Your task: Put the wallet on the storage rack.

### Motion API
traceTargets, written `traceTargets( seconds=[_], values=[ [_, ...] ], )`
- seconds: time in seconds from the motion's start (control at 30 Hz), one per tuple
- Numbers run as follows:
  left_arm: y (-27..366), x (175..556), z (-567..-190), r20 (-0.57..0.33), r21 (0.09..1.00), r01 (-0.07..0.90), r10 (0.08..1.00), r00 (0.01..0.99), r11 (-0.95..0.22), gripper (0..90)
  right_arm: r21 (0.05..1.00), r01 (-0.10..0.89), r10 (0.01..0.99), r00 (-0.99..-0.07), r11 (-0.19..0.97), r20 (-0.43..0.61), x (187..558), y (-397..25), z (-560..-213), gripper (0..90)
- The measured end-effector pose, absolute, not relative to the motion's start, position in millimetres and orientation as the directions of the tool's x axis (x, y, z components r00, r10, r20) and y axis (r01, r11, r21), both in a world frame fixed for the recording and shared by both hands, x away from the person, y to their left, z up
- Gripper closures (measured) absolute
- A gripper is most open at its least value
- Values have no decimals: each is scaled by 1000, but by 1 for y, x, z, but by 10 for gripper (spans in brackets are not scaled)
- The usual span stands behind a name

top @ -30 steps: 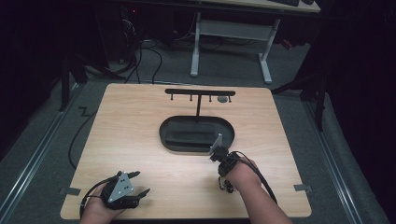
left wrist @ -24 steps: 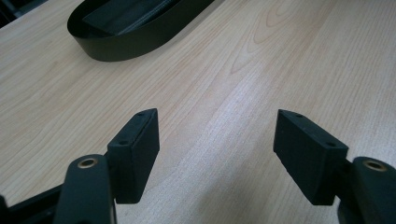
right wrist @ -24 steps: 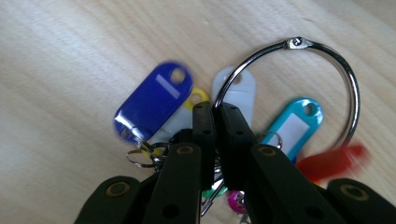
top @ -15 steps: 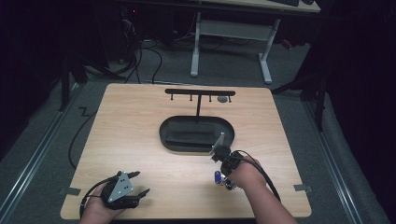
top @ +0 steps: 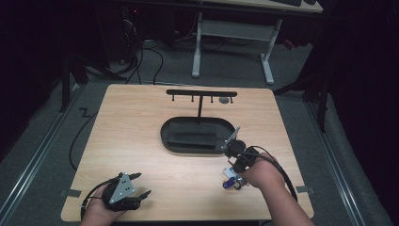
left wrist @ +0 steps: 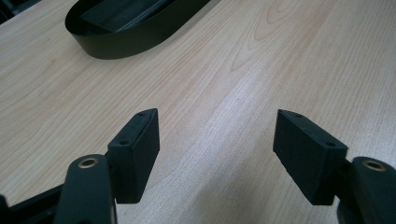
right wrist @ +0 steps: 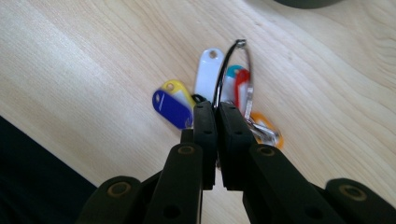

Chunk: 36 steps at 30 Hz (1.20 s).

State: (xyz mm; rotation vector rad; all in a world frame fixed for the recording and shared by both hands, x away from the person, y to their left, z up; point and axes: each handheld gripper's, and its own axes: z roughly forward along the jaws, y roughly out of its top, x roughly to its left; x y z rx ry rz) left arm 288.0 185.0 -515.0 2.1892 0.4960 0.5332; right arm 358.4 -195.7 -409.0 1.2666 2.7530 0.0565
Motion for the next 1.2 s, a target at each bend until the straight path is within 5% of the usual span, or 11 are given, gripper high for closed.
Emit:
traceTargets(
  seconds=[1.2],
  values=[
    [191,289,-518,197,790,188,532,823,-583,321,203,759,783,-618,618,-75,353,-230,-298,877]
  ],
)
